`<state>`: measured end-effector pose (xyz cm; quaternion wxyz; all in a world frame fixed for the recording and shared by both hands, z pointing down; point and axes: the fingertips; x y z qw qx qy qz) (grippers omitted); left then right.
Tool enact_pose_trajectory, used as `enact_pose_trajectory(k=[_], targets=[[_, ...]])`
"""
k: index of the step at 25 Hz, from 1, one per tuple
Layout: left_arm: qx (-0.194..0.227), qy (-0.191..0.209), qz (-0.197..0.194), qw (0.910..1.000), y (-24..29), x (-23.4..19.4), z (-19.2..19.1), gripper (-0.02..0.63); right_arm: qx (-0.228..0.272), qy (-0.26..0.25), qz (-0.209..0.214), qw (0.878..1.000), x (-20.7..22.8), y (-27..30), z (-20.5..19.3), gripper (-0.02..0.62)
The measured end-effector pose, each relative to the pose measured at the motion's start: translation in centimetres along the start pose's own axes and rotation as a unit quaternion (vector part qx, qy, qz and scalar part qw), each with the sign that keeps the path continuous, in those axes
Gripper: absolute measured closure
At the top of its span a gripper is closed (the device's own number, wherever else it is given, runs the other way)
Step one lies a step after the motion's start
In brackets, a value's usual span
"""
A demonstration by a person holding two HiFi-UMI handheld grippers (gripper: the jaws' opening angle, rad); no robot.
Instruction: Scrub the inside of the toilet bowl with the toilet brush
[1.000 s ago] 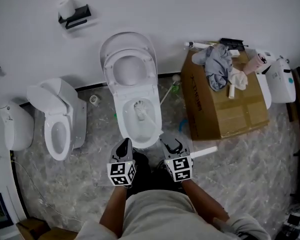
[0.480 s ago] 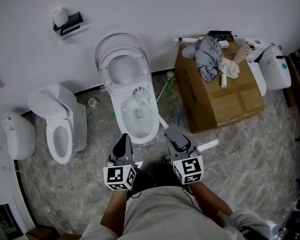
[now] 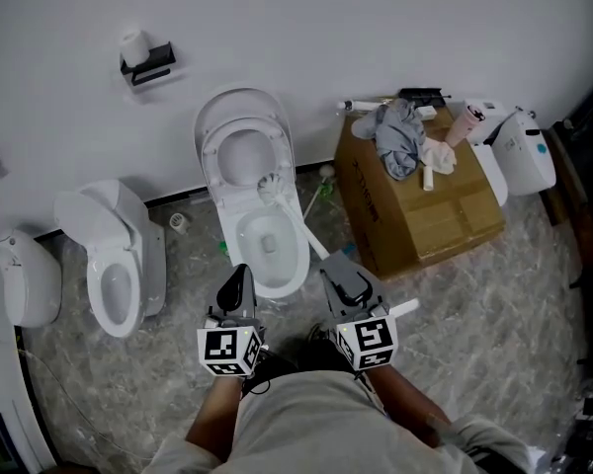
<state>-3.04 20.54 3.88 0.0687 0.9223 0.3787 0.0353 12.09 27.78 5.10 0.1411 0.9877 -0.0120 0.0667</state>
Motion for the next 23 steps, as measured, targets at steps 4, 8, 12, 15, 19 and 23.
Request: enact_pose_trajectory(k=[4, 8, 12, 15, 19, 23], targets=[[0.012, 0.002, -0.004, 0.9999, -1.0, -0.4, 1.0, 0.597, 0.007, -0.006, 0.003, 1.0, -1.6, -0.4, 0.6, 0.449], [0.021, 0.002, -0.007, 0.9998, -1.4, -0.4, 1.5, 0.597, 0.011, -0.013, 0.003, 1.0, -2.1, -0.4, 1.2, 0.449], [0.023, 0.002, -0.013, 0.9997, -1.2, -0.4, 1.9, 0.597, 0.016, -0.018, 0.0, 1.0, -2.1, -0.4, 1.8, 0.449], [0.024, 0.0, -0.013, 0.9996, -1.3, -0.8, 2.2, 0.597, 0.013, -0.018, 0.001, 1.0, -2.4, -0.1, 2.0, 0.449], [0.028, -0.002, -0.01, 0.9995, -1.3, -1.1, 2.3, 0.597, 0.016, -0.021, 0.004, 1.0, -2.6, 0.5, 2.1, 0.449], [0.028, -0.004, -0.013, 0.9995, -1.6, -0.9, 1.6, 0.597, 0.016, -0.02, 0.001, 1.0, -2.7, 0.4, 1.5, 0.449]])
Point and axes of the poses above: the fingertips, and each gripper's own axes: y forward along the fingers, x to its right, z out of its top, and after that the axes turned 8 degrees about y, right-handed
